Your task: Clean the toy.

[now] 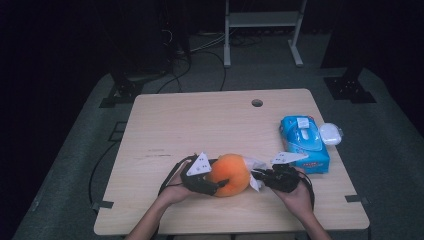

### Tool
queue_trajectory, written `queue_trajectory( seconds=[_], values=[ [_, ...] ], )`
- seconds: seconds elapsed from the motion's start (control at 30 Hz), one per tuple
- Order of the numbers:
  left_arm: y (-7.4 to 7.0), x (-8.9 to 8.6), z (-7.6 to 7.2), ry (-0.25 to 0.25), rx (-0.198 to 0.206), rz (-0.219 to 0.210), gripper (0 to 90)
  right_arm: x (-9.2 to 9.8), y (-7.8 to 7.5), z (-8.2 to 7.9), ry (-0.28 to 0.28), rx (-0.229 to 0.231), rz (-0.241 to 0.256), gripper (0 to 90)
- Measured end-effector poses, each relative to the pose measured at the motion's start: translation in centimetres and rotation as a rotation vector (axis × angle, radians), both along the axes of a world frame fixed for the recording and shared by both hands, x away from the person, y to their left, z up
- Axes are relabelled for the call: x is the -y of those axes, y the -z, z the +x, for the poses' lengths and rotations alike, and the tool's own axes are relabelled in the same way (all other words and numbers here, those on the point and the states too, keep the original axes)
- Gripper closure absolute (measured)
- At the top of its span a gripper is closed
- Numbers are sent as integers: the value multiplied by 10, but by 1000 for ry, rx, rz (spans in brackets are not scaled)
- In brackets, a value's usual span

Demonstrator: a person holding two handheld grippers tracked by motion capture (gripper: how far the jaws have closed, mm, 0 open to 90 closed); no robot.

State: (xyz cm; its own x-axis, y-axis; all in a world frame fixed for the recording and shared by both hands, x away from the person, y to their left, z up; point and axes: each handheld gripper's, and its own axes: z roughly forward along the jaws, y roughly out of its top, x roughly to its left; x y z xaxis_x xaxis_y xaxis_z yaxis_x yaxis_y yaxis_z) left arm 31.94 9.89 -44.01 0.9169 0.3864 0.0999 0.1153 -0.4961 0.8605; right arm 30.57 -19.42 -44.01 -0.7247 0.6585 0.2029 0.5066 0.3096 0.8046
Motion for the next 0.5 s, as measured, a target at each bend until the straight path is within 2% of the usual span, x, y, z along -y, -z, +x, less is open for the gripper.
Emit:
queue_trajectory(
  seconds=[0.07, 0.1, 0.17, 0.3, 0.37, 0.43, 0.5],
  values=[
    [1, 0, 0, 6, 1, -6, 254, -3, -10, -4, -23, 31, 58, 817],
    [2, 0, -1, 6, 2, -9, 253, -5, -12, -5, -32, 39, 67, 817],
    [2, 1, -1, 8, 4, -7, 251, -8, -12, -6, -40, 47, 46, 816],
    [0, 4, -3, 11, 9, 12, 251, -2, 1, 1, -3, -26, 27, 817],
    [-1, 6, -4, 19, 15, 22, 249, 0, 0, 2, 6, -26, 24, 816],
    [-1, 7, -5, 31, 23, 22, 249, -1, -7, -1, 7, 7, 46, 816],
    [-2, 8, -7, 46, 34, 33, 248, -3, -16, -6, -24, 40, 106, 816]
  ],
)
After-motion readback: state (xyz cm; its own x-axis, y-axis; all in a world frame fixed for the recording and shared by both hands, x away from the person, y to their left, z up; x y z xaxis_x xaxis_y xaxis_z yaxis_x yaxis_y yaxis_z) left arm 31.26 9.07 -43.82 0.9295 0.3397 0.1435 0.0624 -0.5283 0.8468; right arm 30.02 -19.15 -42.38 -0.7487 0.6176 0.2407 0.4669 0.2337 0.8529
